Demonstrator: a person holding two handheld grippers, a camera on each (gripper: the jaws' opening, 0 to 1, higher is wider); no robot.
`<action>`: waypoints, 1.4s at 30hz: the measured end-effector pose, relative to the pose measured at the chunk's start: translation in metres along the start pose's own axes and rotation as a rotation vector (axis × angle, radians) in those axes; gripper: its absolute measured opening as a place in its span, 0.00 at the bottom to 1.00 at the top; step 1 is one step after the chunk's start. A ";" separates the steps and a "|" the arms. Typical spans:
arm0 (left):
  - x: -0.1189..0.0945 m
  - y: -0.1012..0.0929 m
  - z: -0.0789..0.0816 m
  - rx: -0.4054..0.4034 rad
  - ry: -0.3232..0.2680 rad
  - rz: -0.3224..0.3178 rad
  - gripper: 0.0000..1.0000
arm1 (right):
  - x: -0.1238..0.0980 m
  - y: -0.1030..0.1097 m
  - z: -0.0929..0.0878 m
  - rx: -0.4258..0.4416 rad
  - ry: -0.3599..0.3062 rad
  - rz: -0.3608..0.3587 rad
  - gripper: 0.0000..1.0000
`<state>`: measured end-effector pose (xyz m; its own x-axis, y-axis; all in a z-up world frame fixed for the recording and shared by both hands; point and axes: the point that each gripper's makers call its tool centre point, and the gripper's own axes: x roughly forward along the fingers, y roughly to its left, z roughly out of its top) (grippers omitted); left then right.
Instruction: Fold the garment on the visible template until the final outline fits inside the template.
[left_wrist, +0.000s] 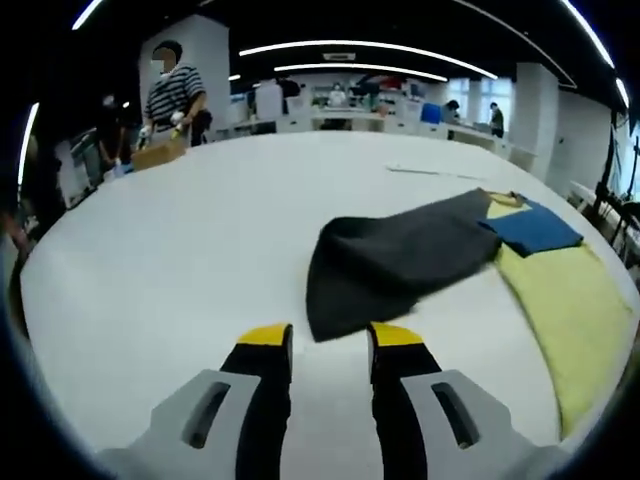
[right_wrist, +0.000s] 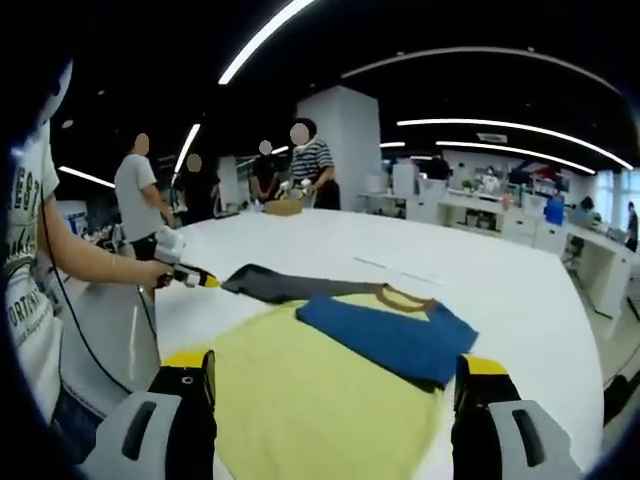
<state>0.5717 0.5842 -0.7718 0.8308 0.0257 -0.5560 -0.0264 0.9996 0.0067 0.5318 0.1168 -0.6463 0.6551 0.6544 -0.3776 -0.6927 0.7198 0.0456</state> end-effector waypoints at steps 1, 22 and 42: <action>0.001 0.000 -0.001 0.001 0.002 0.006 0.24 | 0.000 0.000 -0.001 -0.001 0.004 -0.001 0.99; 0.015 0.000 -0.006 -0.064 -0.020 0.079 0.15 | 0.003 0.005 -0.023 0.022 0.041 -0.016 0.99; 0.016 -0.001 0.000 -0.159 0.000 0.132 0.02 | 0.003 0.007 -0.035 -0.005 0.084 -0.035 0.99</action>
<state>0.5853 0.5832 -0.7803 0.8143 0.1561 -0.5590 -0.2220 0.9737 -0.0516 0.5186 0.1154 -0.6795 0.6517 0.6070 -0.4548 -0.6715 0.7406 0.0262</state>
